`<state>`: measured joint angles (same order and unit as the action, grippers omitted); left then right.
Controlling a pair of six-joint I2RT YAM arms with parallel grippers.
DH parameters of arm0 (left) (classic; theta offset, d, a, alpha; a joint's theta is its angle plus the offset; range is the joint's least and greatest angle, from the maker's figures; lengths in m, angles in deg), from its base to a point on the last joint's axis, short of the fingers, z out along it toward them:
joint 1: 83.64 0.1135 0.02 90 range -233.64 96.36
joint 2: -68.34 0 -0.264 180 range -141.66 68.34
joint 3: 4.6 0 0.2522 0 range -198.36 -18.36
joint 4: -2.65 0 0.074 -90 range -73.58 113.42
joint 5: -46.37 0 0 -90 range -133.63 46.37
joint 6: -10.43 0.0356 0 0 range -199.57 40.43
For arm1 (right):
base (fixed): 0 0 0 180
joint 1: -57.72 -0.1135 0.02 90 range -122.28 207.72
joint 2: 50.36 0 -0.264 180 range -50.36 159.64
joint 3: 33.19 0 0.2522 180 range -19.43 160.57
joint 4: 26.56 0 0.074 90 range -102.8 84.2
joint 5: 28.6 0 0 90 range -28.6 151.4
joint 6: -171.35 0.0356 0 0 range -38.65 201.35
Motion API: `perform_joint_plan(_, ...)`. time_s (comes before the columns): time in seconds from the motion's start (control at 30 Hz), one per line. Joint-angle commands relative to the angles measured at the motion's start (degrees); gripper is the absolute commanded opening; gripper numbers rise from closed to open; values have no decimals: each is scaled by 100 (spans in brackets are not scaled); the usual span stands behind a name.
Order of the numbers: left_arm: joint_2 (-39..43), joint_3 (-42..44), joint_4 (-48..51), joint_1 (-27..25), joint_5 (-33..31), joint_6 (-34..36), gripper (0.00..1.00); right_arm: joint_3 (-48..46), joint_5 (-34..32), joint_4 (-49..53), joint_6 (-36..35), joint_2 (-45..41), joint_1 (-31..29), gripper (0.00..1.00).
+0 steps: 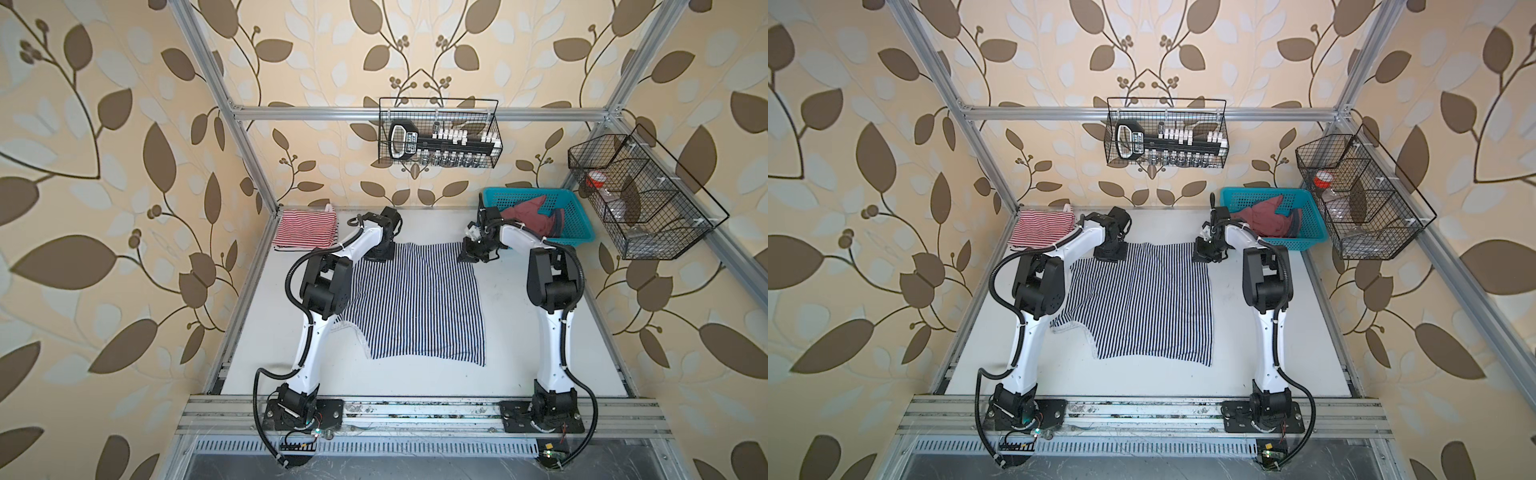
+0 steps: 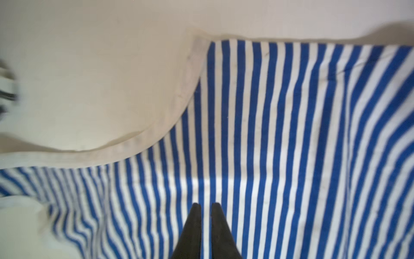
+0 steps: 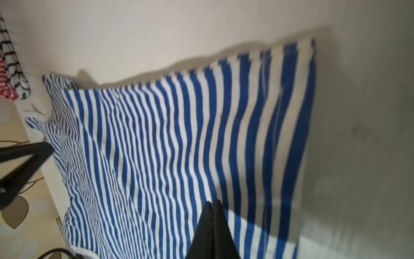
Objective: Fold and stack the tank tops
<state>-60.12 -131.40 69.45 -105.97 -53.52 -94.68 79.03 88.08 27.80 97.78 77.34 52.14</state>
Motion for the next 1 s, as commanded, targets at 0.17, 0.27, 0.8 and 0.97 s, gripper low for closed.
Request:
perform_joint_plan(0.17,2762,1573,695,114,-1222,-230,24,-2625,-143,-736,-201,-2879,-571,8)
perform_joint_plan(0.27,3302,2594,762,230,-1154,-574,17,-3571,-369,-795,-134,-3583,-949,7)
perform_joint_plan(0.8,3213,4650,154,1037,-746,-1429,0,-6049,-1044,-1318,972,-5216,-2226,1)
perform_joint_plan(0.97,3242,4958,69,1037,-401,-1537,0,-6328,-1061,-1437,1082,-5157,-2245,1)
